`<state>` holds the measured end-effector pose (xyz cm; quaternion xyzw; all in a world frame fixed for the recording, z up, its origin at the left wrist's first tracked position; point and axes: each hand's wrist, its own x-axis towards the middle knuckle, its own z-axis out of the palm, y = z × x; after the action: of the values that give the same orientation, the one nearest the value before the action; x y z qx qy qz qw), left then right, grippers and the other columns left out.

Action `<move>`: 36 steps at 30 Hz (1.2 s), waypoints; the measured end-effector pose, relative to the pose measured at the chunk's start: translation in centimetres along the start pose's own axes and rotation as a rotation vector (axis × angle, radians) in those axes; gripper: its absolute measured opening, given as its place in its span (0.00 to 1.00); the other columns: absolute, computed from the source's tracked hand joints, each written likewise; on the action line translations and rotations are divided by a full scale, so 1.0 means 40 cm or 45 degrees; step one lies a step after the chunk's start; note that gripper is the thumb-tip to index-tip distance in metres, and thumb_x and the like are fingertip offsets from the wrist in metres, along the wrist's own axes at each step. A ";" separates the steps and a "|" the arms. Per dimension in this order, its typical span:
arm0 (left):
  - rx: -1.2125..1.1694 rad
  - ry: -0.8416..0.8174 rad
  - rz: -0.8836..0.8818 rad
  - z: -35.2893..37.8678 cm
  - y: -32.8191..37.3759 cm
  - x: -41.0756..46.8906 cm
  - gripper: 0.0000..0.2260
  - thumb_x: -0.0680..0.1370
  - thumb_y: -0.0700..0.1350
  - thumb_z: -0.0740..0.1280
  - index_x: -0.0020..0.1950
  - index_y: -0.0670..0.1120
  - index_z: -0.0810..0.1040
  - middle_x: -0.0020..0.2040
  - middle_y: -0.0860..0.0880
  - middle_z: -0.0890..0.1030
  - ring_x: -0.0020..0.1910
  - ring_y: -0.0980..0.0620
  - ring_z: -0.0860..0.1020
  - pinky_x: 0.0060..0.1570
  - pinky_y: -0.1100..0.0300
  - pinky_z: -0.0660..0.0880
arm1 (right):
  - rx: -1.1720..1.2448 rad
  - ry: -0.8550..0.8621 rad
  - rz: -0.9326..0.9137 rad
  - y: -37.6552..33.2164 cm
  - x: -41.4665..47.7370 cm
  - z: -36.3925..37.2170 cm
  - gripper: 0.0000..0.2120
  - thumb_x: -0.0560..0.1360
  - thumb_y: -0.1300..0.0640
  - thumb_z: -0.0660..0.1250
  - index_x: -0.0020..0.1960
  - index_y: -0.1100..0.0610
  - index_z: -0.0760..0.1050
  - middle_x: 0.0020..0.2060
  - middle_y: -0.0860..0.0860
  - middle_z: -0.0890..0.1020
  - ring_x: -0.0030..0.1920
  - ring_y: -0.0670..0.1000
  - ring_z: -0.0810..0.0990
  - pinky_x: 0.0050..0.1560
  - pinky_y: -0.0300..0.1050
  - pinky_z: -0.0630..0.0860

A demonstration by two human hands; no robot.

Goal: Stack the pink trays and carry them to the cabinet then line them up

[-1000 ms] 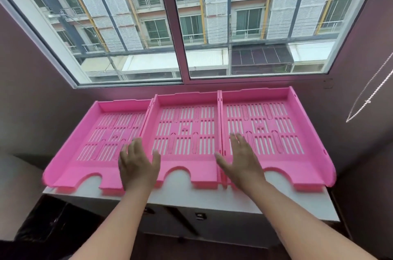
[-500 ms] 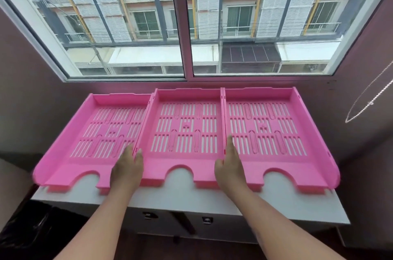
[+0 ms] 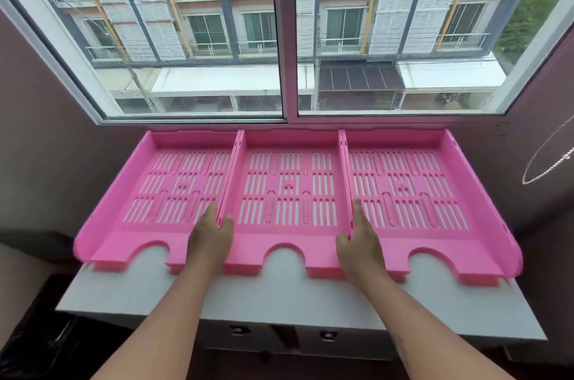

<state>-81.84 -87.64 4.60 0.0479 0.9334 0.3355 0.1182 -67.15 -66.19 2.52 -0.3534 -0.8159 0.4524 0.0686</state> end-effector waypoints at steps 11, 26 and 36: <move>-0.072 0.079 0.156 0.002 -0.077 -0.078 0.30 0.80 0.51 0.64 0.79 0.48 0.57 0.75 0.45 0.69 0.72 0.41 0.71 0.65 0.43 0.72 | -0.303 0.203 -0.028 0.023 -0.076 0.000 0.39 0.79 0.49 0.64 0.82 0.48 0.44 0.53 0.51 0.80 0.61 0.60 0.78 0.60 0.59 0.78; 0.044 0.165 0.203 0.001 -0.110 -0.078 0.25 0.81 0.50 0.63 0.77 0.48 0.62 0.63 0.42 0.79 0.62 0.40 0.77 0.57 0.43 0.78 | -0.419 0.217 -0.341 0.024 -0.083 -0.028 0.44 0.77 0.53 0.68 0.81 0.44 0.41 0.44 0.48 0.76 0.45 0.51 0.79 0.49 0.48 0.80; 0.189 0.170 0.295 0.030 -0.143 -0.097 0.22 0.84 0.48 0.55 0.76 0.44 0.58 0.71 0.42 0.75 0.71 0.43 0.71 0.77 0.44 0.50 | -0.619 0.163 -0.194 0.037 -0.101 0.003 0.18 0.81 0.57 0.60 0.71 0.49 0.72 0.72 0.59 0.73 0.71 0.63 0.70 0.74 0.59 0.64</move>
<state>-77.83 -91.95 0.80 0.1413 0.9496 0.2794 0.0124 -63.44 -68.34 2.12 -0.3250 -0.9189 0.2131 0.0670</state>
